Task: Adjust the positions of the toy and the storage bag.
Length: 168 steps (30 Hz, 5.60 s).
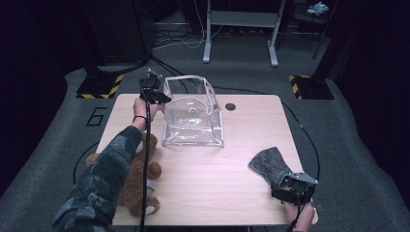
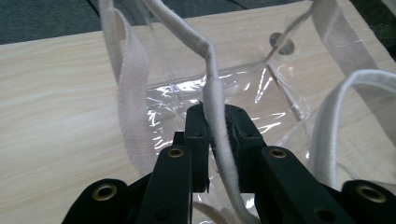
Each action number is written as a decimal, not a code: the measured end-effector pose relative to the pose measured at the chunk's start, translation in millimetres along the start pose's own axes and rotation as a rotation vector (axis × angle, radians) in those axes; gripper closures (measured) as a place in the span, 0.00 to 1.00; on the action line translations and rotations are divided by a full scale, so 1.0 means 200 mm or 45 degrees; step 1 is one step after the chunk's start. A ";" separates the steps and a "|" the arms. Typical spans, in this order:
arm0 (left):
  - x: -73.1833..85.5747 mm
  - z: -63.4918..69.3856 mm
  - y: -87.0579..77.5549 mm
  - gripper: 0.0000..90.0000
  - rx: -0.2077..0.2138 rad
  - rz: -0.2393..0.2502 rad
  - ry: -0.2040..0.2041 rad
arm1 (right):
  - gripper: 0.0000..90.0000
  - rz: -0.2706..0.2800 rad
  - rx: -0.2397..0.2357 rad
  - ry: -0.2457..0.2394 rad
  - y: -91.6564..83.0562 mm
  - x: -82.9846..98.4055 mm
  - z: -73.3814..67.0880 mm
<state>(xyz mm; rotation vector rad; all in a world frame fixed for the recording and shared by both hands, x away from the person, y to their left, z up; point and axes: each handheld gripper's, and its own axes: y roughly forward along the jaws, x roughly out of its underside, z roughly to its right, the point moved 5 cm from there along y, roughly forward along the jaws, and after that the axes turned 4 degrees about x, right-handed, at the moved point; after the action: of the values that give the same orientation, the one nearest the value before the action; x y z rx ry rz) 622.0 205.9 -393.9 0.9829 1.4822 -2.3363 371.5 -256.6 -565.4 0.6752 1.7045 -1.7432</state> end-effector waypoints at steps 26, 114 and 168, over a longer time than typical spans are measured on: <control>0.06 0.13 -0.01 0.94 0.161 0.021 0.106 | 0.02 0.003 -0.016 0.010 0.00 0.00 0.00; 0.14 0.17 -0.03 0.89 0.242 -0.074 0.094 | 0.97 0.098 -0.477 -0.225 -0.05 -1.26 -0.78; 0.20 0.18 -0.11 0.90 0.199 -0.111 0.151 | 0.96 0.109 -0.453 -0.215 -0.08 -1.22 -0.71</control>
<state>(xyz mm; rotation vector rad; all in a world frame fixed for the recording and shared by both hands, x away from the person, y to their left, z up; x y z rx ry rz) 566.1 192.7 -393.8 1.1349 1.4284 -2.5283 520.7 -97.6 -385.9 0.4214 1.7771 -1.3490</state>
